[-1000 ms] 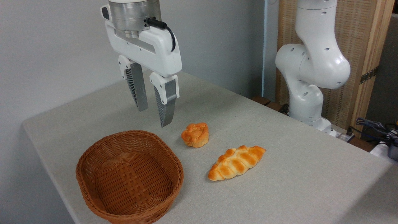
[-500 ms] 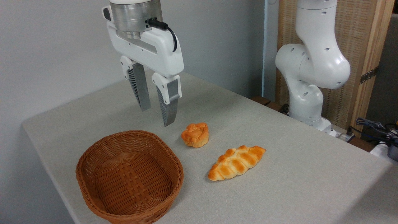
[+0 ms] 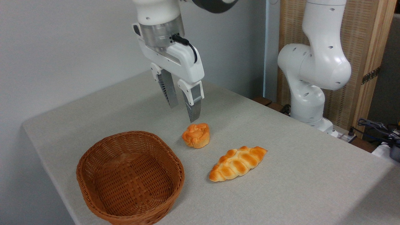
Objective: Put bread into the basket
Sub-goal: 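Lower the open gripper down onto the small round orange bun, then close the gripper around the round bun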
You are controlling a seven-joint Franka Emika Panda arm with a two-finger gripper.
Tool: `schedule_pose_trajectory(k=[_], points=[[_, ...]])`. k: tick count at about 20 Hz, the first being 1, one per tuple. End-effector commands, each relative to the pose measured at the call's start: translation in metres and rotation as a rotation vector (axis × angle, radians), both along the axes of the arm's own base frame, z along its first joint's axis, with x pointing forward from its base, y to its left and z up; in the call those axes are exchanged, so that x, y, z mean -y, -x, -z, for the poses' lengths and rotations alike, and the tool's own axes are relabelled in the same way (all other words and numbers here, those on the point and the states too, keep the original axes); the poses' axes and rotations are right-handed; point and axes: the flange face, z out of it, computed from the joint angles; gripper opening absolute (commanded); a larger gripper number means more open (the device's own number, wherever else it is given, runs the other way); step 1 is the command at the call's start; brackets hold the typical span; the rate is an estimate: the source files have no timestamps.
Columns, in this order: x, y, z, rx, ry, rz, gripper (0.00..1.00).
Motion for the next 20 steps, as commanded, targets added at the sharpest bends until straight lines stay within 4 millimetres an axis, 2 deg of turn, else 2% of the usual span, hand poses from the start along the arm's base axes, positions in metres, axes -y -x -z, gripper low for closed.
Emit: schedule_pose_trajectory(k=[1, 5, 8, 9, 17, 20], points=[[0.020, 0.038, 0.039, 0.002, 0.017, 0.056, 1.00], [0.050, 0.059, 0.082, -0.012, 0.013, 0.125, 1.00], [0.053, 0.068, 0.099, 0.051, 0.021, 0.130, 1.00], [0.058, 0.070, 0.103, 0.051, 0.021, 0.141, 1.00], [0.060, 0.072, 0.122, 0.065, 0.020, 0.181, 1.00], [0.069, 0.074, 0.129, 0.083, 0.023, 0.201, 1.00]])
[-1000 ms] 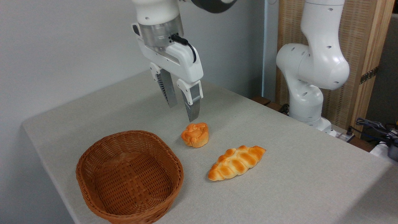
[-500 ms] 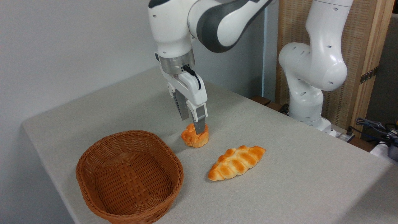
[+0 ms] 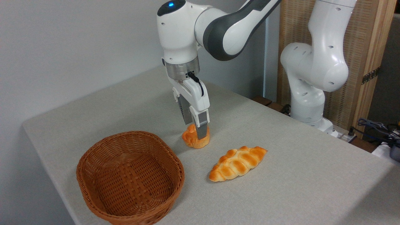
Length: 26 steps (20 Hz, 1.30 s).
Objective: Put bread into the basket
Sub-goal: 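Close the gripper around the round bun, then lift the bun and carry it over the wicker basket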
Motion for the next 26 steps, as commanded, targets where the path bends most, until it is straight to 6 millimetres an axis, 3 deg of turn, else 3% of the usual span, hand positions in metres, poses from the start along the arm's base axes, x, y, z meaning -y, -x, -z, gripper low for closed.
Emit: schedule_pose_trajectory(k=[1, 4, 6, 8, 19, 22, 26], points=[[0.005, 0.005, 0.008, 0.030, 0.019, 0.023, 1.00], [0.005, 0.006, 0.013, 0.029, 0.017, 0.024, 0.97], [0.005, 0.007, 0.015, 0.026, 0.016, 0.024, 0.47], [0.005, 0.007, 0.015, 0.024, 0.017, 0.023, 0.26], [-0.004, 0.003, 0.005, 0.033, 0.026, 0.000, 0.25], [-0.004, -0.007, -0.024, 0.031, 0.042, -0.022, 0.33], [-0.031, -0.027, -0.072, -0.045, 0.057, -0.060, 0.39]])
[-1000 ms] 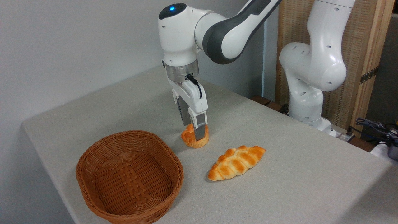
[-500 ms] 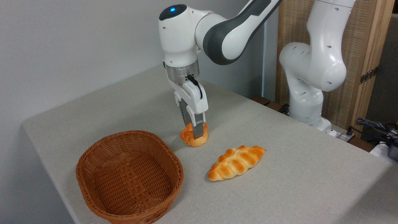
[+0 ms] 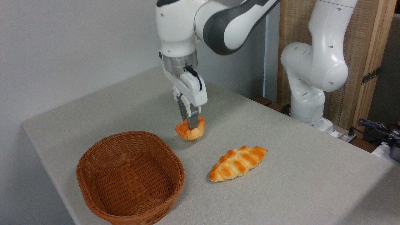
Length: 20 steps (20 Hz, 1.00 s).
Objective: Put bread into the basket
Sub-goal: 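Lift the bun and carry it over the wicker basket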
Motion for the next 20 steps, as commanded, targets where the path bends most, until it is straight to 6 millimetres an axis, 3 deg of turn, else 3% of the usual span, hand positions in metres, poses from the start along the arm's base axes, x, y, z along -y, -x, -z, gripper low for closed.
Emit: schedule_pose_trajectory(k=[1, 3, 5, 8, 11, 15, 16, 17, 20], points=[[-0.026, -0.026, -0.051, -0.075, 0.023, -0.037, 0.39], [-0.027, -0.048, -0.070, -0.057, 0.032, -0.054, 0.39], [-0.023, -0.071, -0.074, -0.043, 0.051, -0.063, 0.34], [-0.008, -0.128, -0.076, -0.013, 0.034, -0.075, 0.34], [0.006, -0.168, -0.063, -0.006, 0.036, -0.083, 0.34], [0.019, -0.191, -0.047, 0.051, 0.036, -0.085, 0.38], [0.021, -0.195, -0.045, 0.077, 0.038, -0.084, 0.46], [0.024, -0.198, -0.040, 0.082, 0.037, -0.085, 0.63], [0.030, -0.202, -0.030, 0.092, 0.022, -0.067, 1.00]])
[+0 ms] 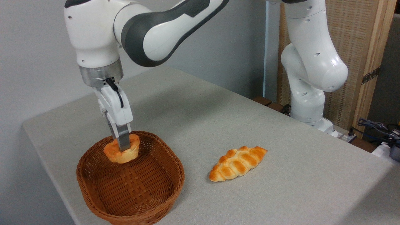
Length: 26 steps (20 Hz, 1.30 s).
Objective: Put bread into the basket
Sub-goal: 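Lower the bun into the basket and open the gripper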
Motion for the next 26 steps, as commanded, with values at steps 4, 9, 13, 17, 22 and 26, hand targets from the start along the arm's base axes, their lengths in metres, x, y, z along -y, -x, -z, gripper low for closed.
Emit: schedule_pose_trajectory(k=[4, 9, 13, 17, 22, 26], points=[[0.009, -0.004, -0.002, 0.023, 0.003, 0.004, 1.00], [0.010, -0.004, -0.002, 0.021, 0.010, -0.002, 1.00], [0.004, -0.003, -0.013, 0.036, 0.018, -0.017, 1.00], [-0.008, 0.004, -0.047, 0.075, 0.038, -0.128, 1.00], [-0.047, 0.021, -0.089, 0.117, 0.049, -0.169, 1.00], [-0.066, 0.035, -0.096, 0.049, 0.039, -0.154, 1.00]])
